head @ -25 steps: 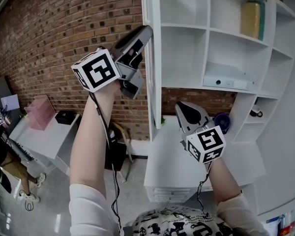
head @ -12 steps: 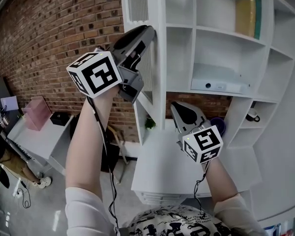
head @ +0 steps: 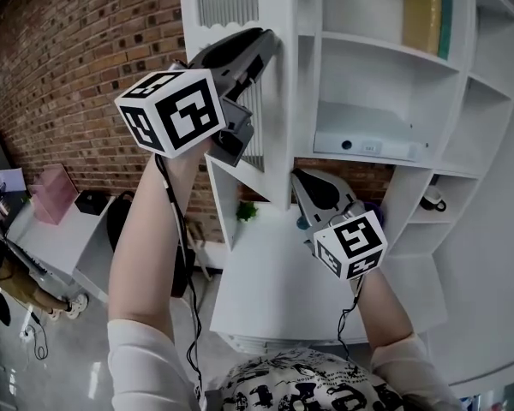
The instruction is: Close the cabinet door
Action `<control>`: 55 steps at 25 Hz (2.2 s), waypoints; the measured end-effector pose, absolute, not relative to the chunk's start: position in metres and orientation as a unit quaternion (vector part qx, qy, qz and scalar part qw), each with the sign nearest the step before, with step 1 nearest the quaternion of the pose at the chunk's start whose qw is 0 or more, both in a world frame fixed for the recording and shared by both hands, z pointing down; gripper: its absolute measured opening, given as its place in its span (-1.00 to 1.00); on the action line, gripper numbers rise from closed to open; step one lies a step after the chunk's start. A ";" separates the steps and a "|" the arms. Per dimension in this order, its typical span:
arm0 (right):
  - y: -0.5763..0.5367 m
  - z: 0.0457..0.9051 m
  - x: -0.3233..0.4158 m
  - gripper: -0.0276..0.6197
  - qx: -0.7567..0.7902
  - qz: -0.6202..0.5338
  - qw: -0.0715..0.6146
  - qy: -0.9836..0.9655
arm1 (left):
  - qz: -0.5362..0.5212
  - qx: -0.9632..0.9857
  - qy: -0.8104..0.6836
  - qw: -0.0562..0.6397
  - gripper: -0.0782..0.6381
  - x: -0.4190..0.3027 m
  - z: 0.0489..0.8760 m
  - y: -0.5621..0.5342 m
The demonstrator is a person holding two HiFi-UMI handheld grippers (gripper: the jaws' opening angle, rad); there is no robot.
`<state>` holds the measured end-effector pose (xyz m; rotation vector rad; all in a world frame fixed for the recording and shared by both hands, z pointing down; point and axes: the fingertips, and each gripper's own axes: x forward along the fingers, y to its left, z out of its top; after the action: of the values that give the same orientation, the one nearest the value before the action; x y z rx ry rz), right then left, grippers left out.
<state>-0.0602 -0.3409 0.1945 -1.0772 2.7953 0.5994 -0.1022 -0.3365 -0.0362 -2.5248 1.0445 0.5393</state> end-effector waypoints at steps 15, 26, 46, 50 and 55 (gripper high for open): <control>-0.392 0.188 0.002 -0.87 -0.372 0.196 0.052 0.906 | 0.152 -0.867 0.434 0.194 -0.53 -0.053 -0.037 -0.413; -0.418 0.187 0.041 -0.87 -0.376 0.193 0.052 0.905 | 0.127 -0.831 0.500 0.208 -0.53 -0.032 -0.038 -0.455; -0.461 0.196 0.083 -0.87 -0.390 0.185 0.036 0.901 | 0.064 -0.771 0.585 0.242 -0.51 -0.017 -0.037 -0.518; -0.473 0.196 0.093 -0.87 -0.395 0.180 0.033 0.900 | 0.050 -0.757 0.602 0.249 -0.50 -0.015 -0.037 -0.530; -0.479 0.193 0.100 -0.87 -0.397 0.180 0.037 0.900 | 0.041 -0.756 0.608 0.239 -0.50 -0.015 -0.038 -0.539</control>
<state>0.1003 -0.4793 0.1929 -1.2176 2.7621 0.5515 -0.0147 -0.5389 -0.0377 -2.0688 1.6656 0.1126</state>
